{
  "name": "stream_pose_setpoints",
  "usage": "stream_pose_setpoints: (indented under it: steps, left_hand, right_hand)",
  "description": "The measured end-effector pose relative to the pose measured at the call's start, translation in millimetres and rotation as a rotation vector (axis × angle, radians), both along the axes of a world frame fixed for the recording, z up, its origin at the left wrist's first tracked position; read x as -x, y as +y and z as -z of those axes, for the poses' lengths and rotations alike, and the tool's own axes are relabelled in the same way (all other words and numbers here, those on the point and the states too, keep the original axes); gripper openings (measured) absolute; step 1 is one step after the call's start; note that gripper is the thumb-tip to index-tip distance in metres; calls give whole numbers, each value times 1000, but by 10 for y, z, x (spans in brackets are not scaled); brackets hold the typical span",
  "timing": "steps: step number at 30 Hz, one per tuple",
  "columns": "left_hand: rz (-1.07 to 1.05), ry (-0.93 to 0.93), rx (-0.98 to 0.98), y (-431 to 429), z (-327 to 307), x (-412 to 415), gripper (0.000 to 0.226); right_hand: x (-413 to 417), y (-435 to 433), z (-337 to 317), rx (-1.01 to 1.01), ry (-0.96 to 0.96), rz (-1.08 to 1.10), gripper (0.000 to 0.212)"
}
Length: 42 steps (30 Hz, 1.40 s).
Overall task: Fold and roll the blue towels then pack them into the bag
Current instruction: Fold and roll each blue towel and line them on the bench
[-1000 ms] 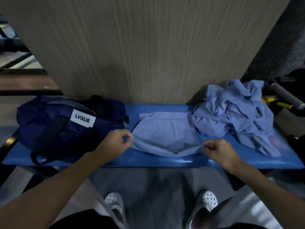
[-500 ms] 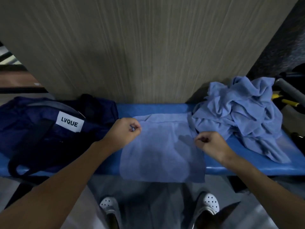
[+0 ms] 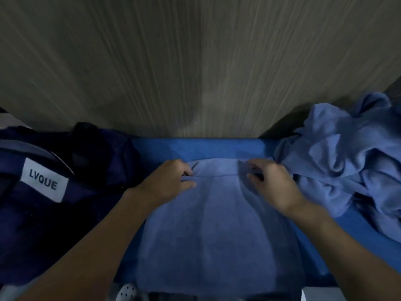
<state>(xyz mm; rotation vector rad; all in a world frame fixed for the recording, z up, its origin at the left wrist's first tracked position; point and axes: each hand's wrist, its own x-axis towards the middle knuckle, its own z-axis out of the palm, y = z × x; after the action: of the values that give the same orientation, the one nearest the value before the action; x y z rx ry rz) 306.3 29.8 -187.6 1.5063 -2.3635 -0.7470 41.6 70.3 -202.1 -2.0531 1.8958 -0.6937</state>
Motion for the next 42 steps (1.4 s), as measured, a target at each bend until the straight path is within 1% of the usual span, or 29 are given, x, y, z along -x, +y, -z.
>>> stream_pose_setpoints:
  steps: [2,3,4,6,8,14,16,19,21,22,25,28,32,34,38,40,42]
  left_hand:
    - [7,-71,-25,-44,-13,-14,17]
    - [-3,-91,-32,-62,-20,-18,19]
    - [-10,-107,-39,-73,-18,-24,20]
    - [-9,-150,-46,-78,-16,-23,18]
    - [-10,-194,-51,-72,-27,0,21]
    - [-27,-249,-48,-41,-71,5,25]
    - [-29,-236,-52,-18,-80,-33,28]
    - [-70,-211,4,-3,-117,-58,31]
    - [-89,-176,32,6,-136,-58,30]
    - [-105,-156,45,11,-140,-55,29]
    - [-142,-62,100,-8,-122,-25,26]
    - [-125,4,111,-73,-10,10,25]
    - [-101,27,57,-138,155,4,28]
    - [-111,0,93,-152,163,8,29]
    - [-147,-45,131,-165,136,20,30]
    - [-152,4,94,-170,147,6,31]
    - [-158,72,59,-168,141,-9,31]
  right_hand:
    - [16,-64,42,-25,223,-24,13]
    - [9,-94,49,-47,314,-25,16]
    - [1,-116,38,-54,377,-11,15]
    - [8,-134,-4,-25,443,32,6]
    - [63,-107,-26,3,478,56,12]
    - [134,-15,-72,-72,511,-12,15]
    - [134,-2,-68,-69,490,-7,12]
    - [160,21,-70,-55,424,-2,14]
    - [167,31,-88,-19,404,12,9]
    - [175,20,-85,7,406,21,4]
    - [196,-36,-46,38,473,98,20]
    - [211,-73,32,70,579,126,15]
    - [240,-93,113,39,676,166,22]
    - [242,-105,118,4,697,180,15]
    - [229,-124,102,11,626,197,7]
    - [209,-105,68,25,544,200,3]
    - [212,-104,33,18,450,188,9]
